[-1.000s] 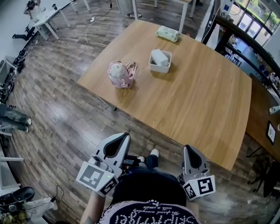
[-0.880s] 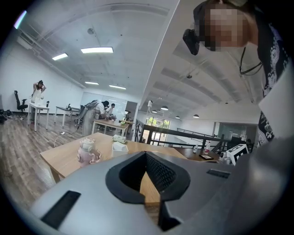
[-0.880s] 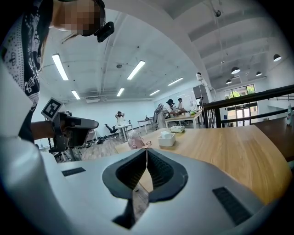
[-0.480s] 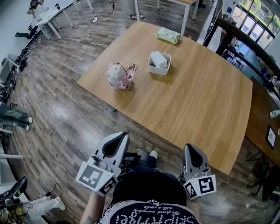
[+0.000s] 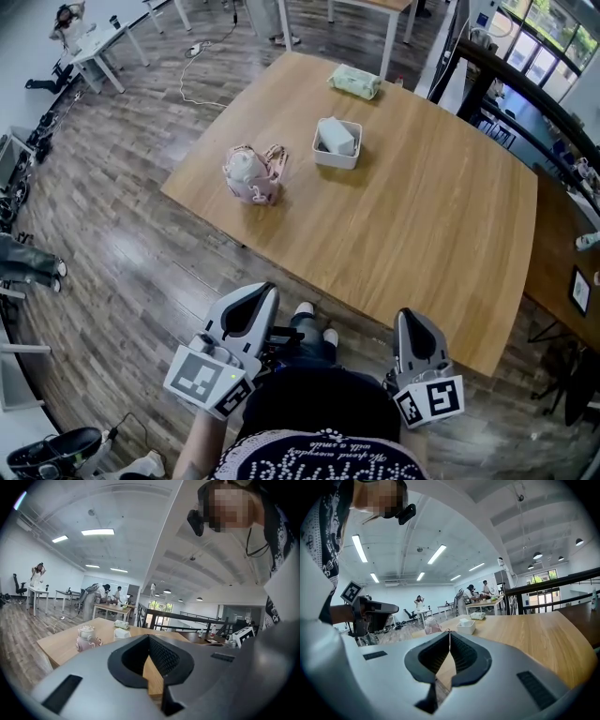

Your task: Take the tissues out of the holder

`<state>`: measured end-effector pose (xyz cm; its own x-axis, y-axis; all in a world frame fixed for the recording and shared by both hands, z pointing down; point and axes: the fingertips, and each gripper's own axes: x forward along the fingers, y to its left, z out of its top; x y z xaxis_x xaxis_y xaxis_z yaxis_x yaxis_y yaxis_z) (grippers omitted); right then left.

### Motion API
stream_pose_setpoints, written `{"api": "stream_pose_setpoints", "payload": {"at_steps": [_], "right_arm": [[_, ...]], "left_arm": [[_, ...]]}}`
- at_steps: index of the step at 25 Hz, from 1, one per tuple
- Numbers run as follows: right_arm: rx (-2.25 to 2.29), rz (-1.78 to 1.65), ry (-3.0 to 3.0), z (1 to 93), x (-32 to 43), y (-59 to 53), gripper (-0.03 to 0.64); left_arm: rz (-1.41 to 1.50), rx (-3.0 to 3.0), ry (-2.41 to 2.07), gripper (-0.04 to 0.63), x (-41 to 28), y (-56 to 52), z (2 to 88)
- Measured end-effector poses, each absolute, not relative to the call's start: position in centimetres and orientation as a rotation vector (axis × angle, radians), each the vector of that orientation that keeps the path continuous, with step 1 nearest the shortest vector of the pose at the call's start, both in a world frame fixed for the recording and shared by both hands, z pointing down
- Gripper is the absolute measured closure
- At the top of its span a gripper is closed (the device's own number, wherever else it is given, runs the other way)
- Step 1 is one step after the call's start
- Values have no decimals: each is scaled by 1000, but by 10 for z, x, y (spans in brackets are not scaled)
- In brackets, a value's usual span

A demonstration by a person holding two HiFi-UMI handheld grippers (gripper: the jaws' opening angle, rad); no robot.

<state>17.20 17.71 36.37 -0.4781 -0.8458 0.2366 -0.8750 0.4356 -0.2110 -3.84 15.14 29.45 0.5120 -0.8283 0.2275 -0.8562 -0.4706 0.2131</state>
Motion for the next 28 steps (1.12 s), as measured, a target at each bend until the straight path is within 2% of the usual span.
{"api": "stream_pose_setpoints", "payload": {"at_steps": [14, 28], "right_arm": [[1657, 443, -2514, 346, 137, 118, 604], [1690, 432, -2449, 352, 108, 99, 604]], "left_arm": [[111, 2488, -1339, 591, -79, 78, 288], [100, 2468, -1331, 591, -118, 48, 299]]}}
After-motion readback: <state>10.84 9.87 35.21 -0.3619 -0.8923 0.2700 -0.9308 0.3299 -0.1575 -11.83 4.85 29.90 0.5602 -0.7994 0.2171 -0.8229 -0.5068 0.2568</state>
